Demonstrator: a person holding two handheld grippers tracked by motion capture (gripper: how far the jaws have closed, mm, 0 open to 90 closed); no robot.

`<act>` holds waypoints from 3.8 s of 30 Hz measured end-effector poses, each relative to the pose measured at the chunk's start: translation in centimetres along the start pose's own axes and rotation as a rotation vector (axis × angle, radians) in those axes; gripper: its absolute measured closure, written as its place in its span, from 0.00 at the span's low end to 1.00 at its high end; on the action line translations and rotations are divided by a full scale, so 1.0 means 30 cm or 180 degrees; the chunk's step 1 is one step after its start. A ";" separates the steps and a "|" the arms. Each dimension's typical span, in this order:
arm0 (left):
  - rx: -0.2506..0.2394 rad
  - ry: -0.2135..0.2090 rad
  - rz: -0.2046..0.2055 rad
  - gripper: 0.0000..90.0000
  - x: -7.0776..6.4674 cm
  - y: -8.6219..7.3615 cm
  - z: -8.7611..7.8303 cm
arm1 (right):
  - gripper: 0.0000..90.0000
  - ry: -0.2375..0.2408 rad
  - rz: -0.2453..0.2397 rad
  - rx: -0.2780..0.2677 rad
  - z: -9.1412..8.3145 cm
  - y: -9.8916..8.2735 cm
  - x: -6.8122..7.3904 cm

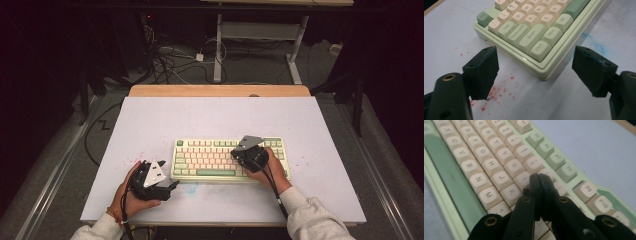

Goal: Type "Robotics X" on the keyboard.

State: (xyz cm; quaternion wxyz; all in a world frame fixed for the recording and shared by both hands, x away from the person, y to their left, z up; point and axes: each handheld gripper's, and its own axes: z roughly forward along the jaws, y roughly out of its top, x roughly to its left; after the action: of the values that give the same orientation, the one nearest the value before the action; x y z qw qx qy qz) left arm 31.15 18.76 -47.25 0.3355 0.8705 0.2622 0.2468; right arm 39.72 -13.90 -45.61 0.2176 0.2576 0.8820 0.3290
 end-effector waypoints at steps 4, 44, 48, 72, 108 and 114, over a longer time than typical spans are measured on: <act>0.0034 -0.0004 -0.0017 0.23 0.004 -0.005 0.006 | 0.99 0.0004 -0.0002 0.0006 -0.011 0.007 0.003; 0.0003 -0.0033 -0.0055 0.23 0.004 0.007 0.004 | 0.27 -0.0407 0.0100 -0.0835 -0.259 -0.085 0.006; -0.0031 -0.0015 -0.0088 0.27 0.006 0.010 -0.004 | 0.27 -0.0470 0.0093 -0.0839 -0.286 -0.114 0.007; 0.0001 -0.0280 -0.0344 0.95 0.039 0.072 -0.003 | 0.27 -0.0550 0.0157 -0.0712 -0.370 -0.303 0.038; 0.0343 -0.0562 0.0058 0.98 0.004 0.389 0.251 | 0.28 -0.0423 0.0053 -0.0562 -0.335 -0.317 0.058; 0.0407 -0.0577 0.0084 0.98 0.004 0.404 0.281 | 0.28 -0.0421 0.0048 -0.0543 -0.333 -0.318 0.058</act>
State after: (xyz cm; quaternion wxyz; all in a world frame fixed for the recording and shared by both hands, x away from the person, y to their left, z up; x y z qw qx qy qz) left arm 39.88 7.26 -44.08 0.2983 0.9123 0.2345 0.1542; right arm 29.88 -23.74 -45.72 0.2940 0.2659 0.8326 0.3868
